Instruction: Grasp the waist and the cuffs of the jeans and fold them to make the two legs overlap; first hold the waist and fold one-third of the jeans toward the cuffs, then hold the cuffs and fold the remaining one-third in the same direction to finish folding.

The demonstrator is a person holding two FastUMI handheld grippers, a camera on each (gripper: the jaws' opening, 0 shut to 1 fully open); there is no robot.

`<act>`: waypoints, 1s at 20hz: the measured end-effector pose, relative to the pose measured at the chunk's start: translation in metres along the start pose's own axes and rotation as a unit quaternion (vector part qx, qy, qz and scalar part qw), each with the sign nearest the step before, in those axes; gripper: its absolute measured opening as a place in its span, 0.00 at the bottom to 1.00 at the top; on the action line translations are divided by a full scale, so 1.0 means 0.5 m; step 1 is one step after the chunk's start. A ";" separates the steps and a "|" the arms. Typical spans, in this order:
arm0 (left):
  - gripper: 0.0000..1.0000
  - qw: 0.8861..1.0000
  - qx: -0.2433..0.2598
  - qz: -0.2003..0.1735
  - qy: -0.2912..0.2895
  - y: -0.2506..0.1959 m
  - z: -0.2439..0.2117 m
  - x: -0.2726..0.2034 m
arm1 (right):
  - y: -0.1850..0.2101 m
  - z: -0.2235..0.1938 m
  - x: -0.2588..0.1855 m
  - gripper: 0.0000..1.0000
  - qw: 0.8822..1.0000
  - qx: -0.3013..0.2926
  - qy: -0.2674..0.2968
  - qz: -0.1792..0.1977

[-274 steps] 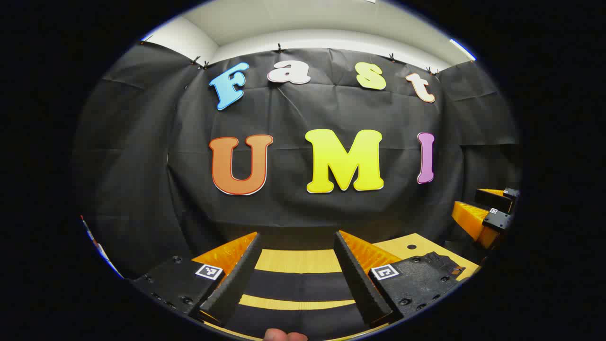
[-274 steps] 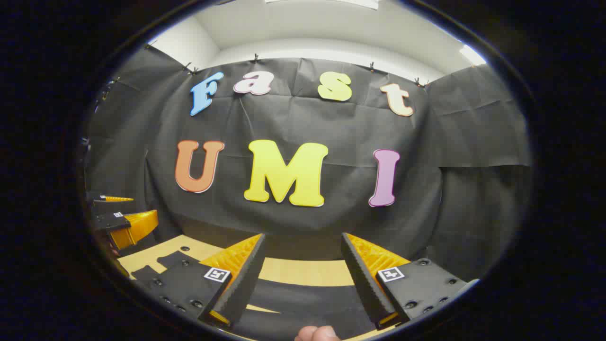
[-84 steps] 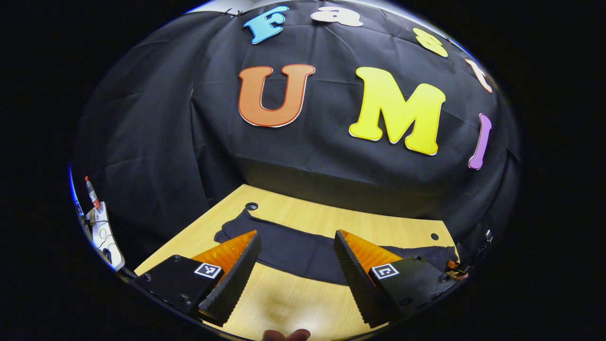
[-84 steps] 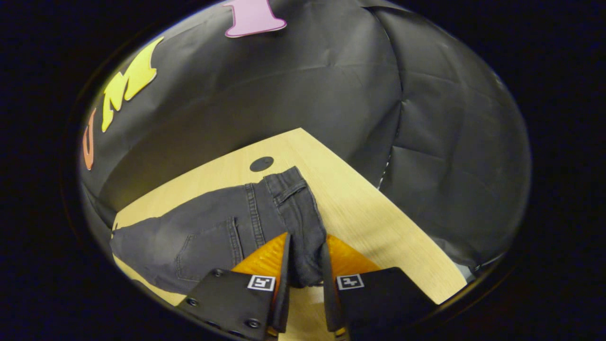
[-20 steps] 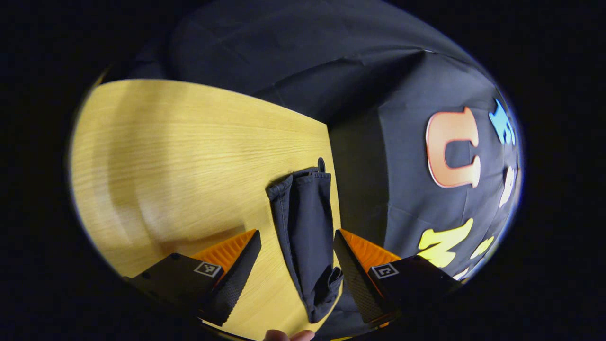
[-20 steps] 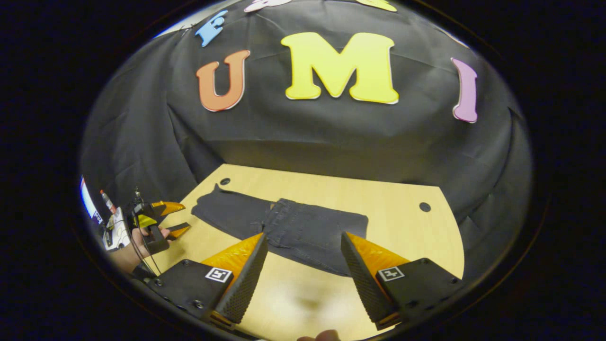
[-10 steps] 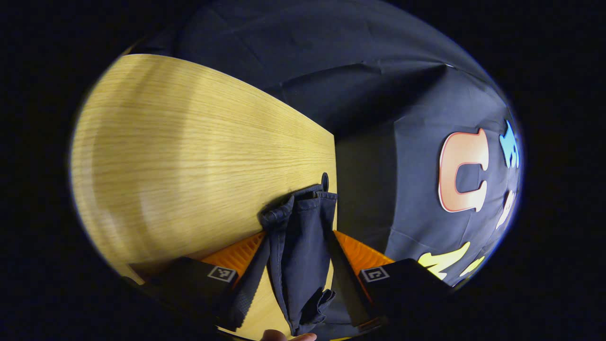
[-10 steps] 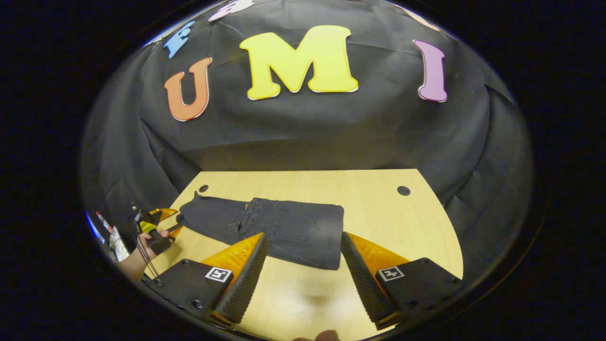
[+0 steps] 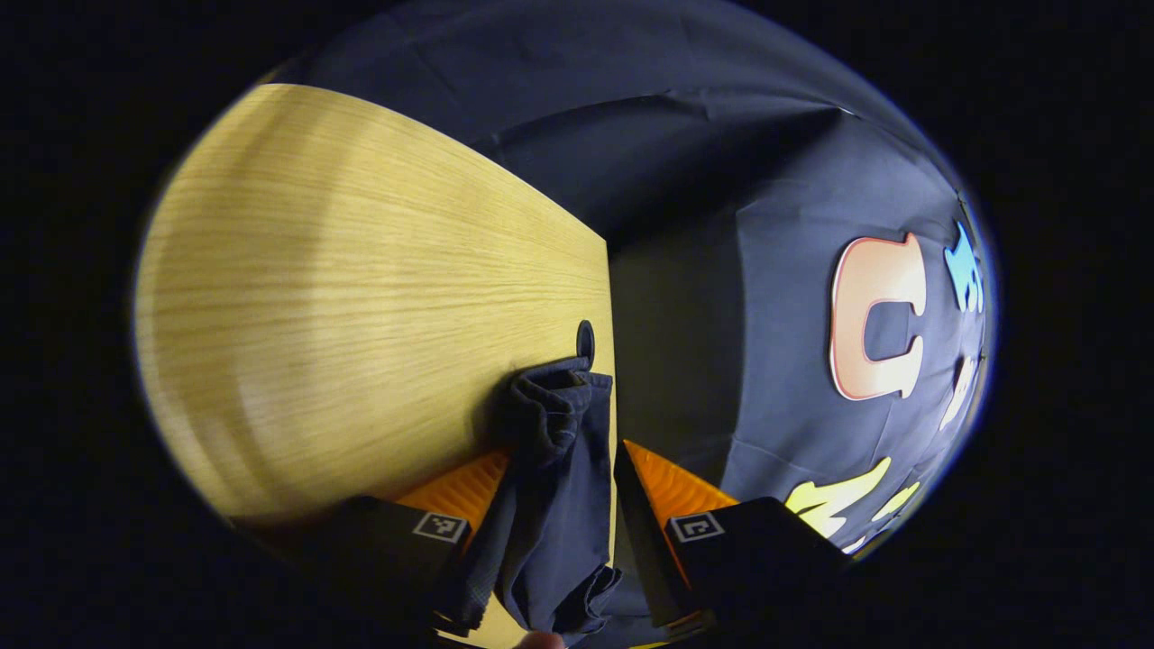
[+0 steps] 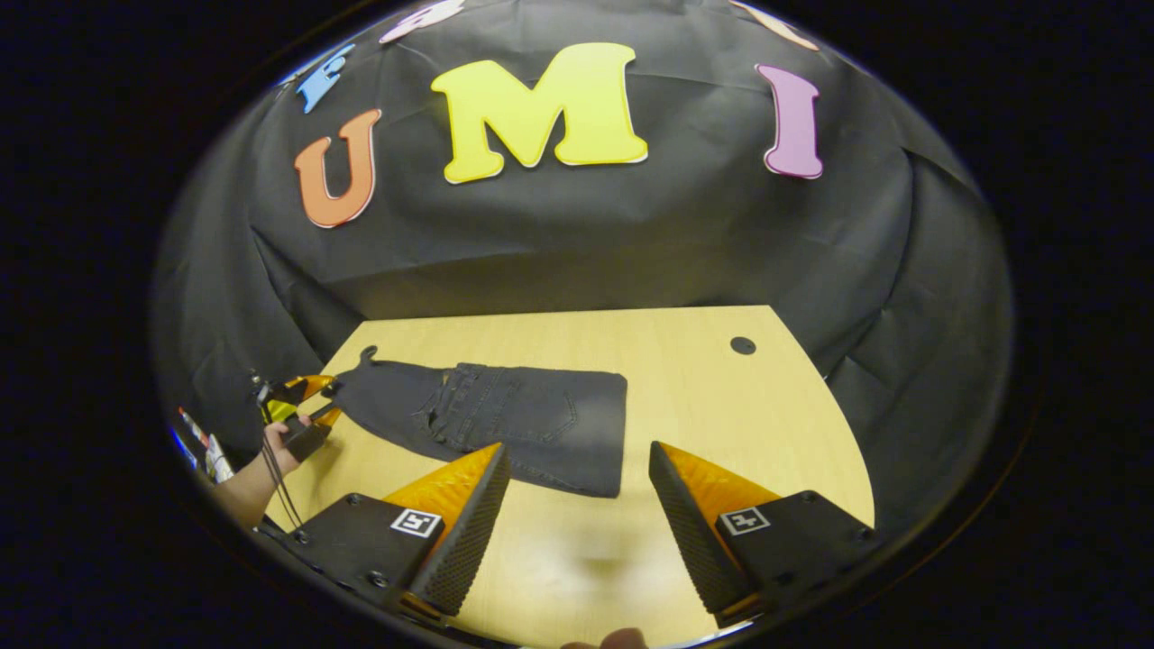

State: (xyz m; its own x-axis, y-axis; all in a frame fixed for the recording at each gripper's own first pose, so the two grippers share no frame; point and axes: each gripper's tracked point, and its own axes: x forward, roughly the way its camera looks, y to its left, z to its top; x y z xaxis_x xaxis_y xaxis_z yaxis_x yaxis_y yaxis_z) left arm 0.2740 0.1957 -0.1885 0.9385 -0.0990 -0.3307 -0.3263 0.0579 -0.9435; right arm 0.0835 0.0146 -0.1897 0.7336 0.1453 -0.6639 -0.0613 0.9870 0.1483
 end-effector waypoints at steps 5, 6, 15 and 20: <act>0.09 0.999 -0.002 0.033 -0.002 0.027 -0.002 0.007 | -0.020 -0.025 -0.034 0.94 1.000 0.009 0.000 -0.008; 0.12 0.999 -0.009 0.031 -0.002 0.018 -0.002 -0.002 | -0.027 -0.029 -0.043 0.96 1.000 0.013 0.000 -0.010; 0.05 0.994 0.111 -0.021 -0.007 -0.180 -0.057 -0.100 | -0.106 -0.056 -0.147 0.93 0.998 0.038 -0.053 -0.024; 0.05 0.966 0.252 -0.060 0.011 -0.379 -0.241 -0.153 | -0.190 -0.108 -0.220 0.93 0.994 0.065 -0.076 -0.043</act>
State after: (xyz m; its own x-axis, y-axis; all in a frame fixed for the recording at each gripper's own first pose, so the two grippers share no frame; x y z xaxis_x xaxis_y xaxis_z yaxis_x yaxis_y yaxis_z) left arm 0.2505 0.0726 0.0128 0.9616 -0.1568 -0.2251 -0.1131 0.5210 -0.8461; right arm -0.0279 -0.0913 -0.1705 0.8271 0.0382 -0.5607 0.0877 0.9767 0.1960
